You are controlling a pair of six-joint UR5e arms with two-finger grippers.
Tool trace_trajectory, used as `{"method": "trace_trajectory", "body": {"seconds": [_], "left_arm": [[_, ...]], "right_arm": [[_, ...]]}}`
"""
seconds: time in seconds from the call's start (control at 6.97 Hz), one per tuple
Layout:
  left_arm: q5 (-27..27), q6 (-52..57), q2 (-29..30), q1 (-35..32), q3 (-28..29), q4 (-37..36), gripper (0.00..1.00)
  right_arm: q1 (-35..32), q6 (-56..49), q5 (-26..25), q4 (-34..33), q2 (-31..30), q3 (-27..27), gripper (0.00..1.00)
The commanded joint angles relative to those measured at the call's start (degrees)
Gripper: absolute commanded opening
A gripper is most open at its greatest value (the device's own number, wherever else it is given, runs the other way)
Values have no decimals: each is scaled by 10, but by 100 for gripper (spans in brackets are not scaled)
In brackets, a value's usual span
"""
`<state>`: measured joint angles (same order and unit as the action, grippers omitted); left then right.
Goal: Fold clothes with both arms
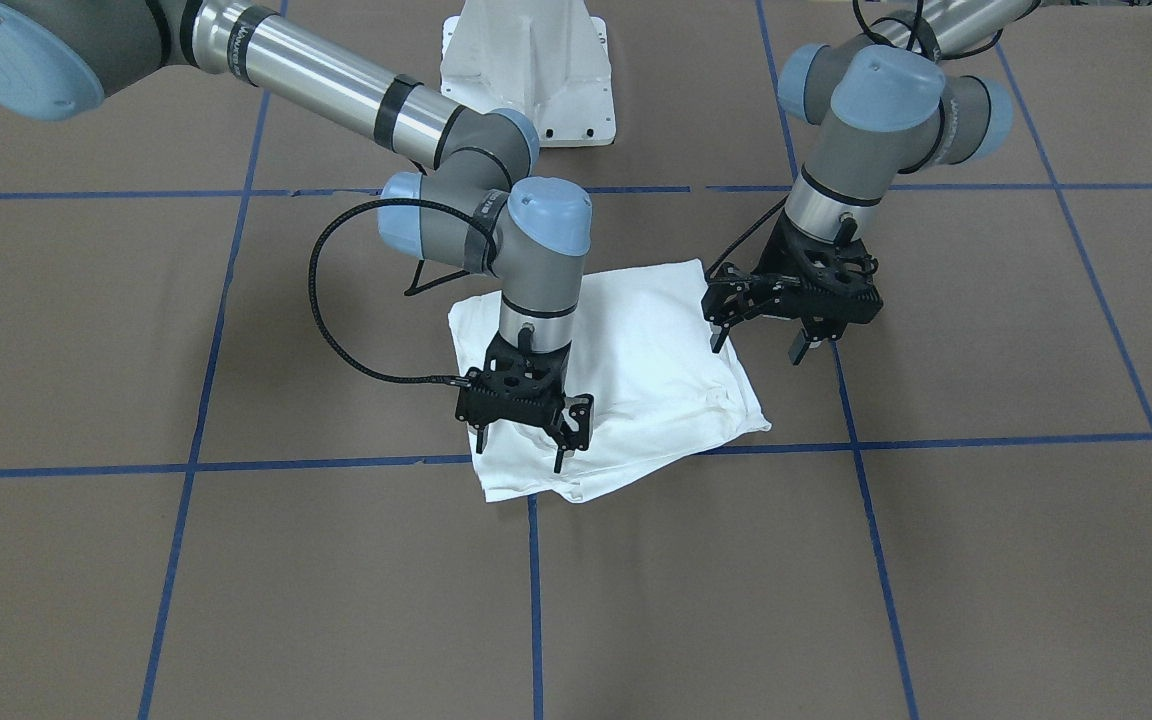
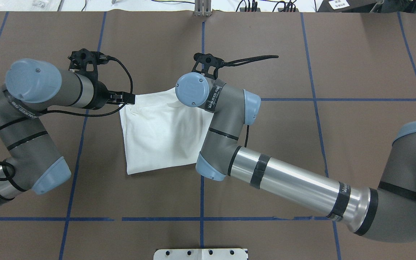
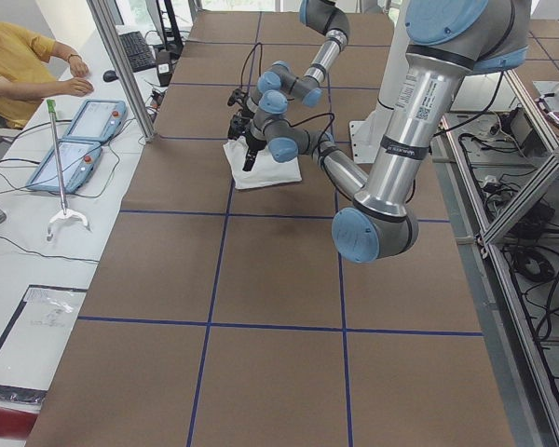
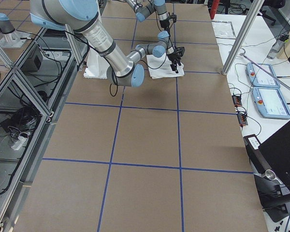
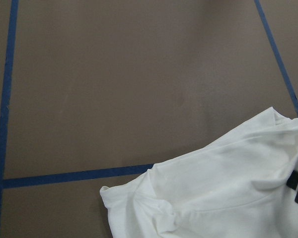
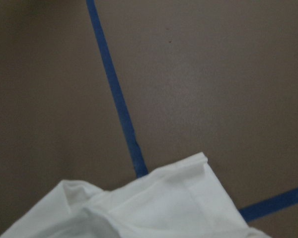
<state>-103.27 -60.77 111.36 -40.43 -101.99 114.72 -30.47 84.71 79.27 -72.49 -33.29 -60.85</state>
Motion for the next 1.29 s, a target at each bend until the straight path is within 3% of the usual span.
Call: {"method": "trace_trajectory", "body": {"seconds": [0.0,0.43,0.72,1.0,1.15], "left_arm": [[0,-1,-2,0,-4,0,100],[-1,-1,-2,0,-8,0,100],[-1,-2,-2,0,-8,0,100],[0,-2,-2,0,-7,0,100],[0,-2,-2,0,-7,0,100]], "right_arm": [[-24,-30,-6,73,9,39,98],[-7,-6,37,68,12,16,97],[18,-2,39,45,7,-1,66],[21,-8,37,44,-7,-3,61],[21,-9,36,43,-9,-5,53]]}}
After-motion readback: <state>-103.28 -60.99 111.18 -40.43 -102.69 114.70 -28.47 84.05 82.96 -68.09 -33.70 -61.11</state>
